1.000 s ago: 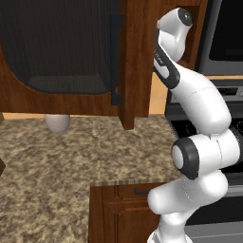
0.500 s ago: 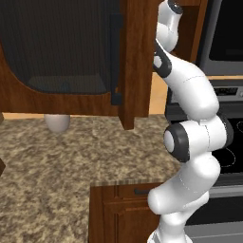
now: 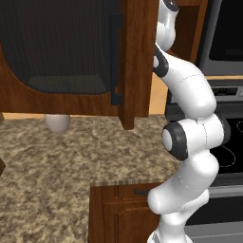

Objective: Gather all objects into one cabinet and sort the glasses and bowls to opposite sides.

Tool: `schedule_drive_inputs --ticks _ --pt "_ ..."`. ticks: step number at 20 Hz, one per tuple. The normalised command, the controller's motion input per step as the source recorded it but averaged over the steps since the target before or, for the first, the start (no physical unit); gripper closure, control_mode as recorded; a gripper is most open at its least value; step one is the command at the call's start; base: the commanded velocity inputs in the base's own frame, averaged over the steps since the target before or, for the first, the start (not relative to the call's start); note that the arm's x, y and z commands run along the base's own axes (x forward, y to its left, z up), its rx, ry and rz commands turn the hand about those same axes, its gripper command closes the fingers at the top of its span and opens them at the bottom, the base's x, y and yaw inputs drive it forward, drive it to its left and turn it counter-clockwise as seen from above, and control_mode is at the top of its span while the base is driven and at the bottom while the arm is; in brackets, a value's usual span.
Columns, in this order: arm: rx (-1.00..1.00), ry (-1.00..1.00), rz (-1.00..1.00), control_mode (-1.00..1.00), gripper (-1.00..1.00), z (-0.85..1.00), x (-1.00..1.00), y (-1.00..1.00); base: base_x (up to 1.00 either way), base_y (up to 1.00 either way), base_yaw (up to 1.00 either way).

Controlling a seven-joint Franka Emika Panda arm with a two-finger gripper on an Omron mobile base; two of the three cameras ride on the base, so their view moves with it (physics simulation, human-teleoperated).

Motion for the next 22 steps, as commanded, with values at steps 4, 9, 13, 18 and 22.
schedule_drive_inputs --ticks 4,9,13,18,22 --pt "0.0 -0.08 0.01 -1.0 -1.0 -0.29 0.0 0.08 0.0 0.0 0.0" --pt "0.01 -0.1 0.01 -1.0 -1.0 -0.18 0.11 0.05 0.0 0.0 0.0" --pt "0.05 0.0 0.0 -1.0 -1.0 0.0 0.23 0.0 0.0 0.0 0.0" --pt "0.02 0.01 -0.01 -1.0 -1.0 0.0 0.17 0.03 0.0 0.0 0.0" --pt "0.0 0.07 -0.05 -1.0 -1.0 0.0 0.14 0.27 0.0 0.0 0.0"
